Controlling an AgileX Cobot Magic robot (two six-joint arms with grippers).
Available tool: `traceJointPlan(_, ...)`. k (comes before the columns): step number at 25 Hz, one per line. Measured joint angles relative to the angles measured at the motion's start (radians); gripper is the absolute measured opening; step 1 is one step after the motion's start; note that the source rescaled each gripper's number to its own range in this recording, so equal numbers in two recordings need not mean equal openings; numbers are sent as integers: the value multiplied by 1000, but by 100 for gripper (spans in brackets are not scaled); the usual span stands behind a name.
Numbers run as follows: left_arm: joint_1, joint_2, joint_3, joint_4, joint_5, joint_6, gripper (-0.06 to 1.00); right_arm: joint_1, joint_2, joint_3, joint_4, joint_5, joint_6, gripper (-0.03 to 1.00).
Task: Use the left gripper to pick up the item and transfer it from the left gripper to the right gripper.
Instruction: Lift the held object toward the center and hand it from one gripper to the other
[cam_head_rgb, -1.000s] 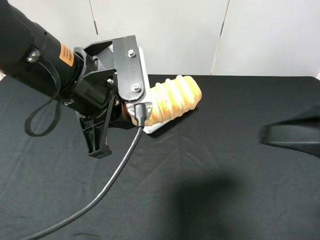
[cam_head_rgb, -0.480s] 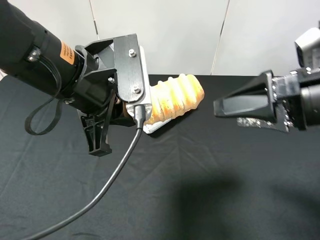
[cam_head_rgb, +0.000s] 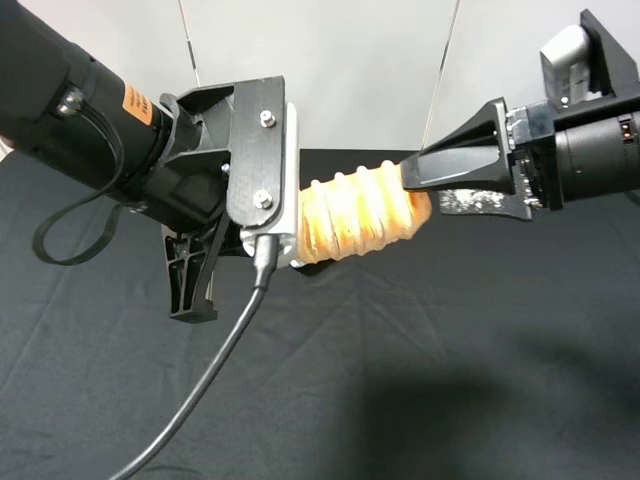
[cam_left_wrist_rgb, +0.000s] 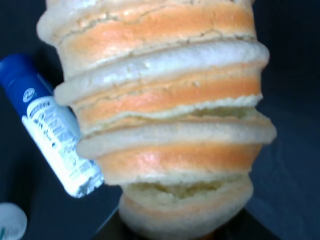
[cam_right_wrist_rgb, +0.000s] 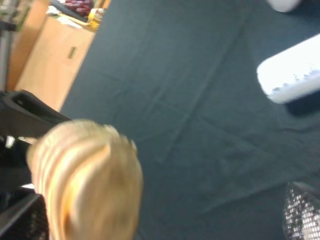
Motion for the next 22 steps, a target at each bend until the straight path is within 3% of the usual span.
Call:
traceJointPlan(5, 0, 0, 0, -54, -4, 96, 0, 0, 45, -2, 52, 57, -77, 100)
traceJointPlan(10, 0, 0, 0, -57, -26, 107, 0, 0, 70, -2, 61, 134, -106, 100)
traceJointPlan(17, 0, 0, 0, -57, -28, 107, 0, 0, 71, -2, 68, 170, -121, 97)
traceJointPlan(20, 0, 0, 0, -57, -29, 107, 0, 0, 71, -2, 72, 173, -128, 68)
traceJointPlan(22, 0, 0, 0, -57, -29, 107, 0, 0, 71, -2, 76, 178, -140, 30)
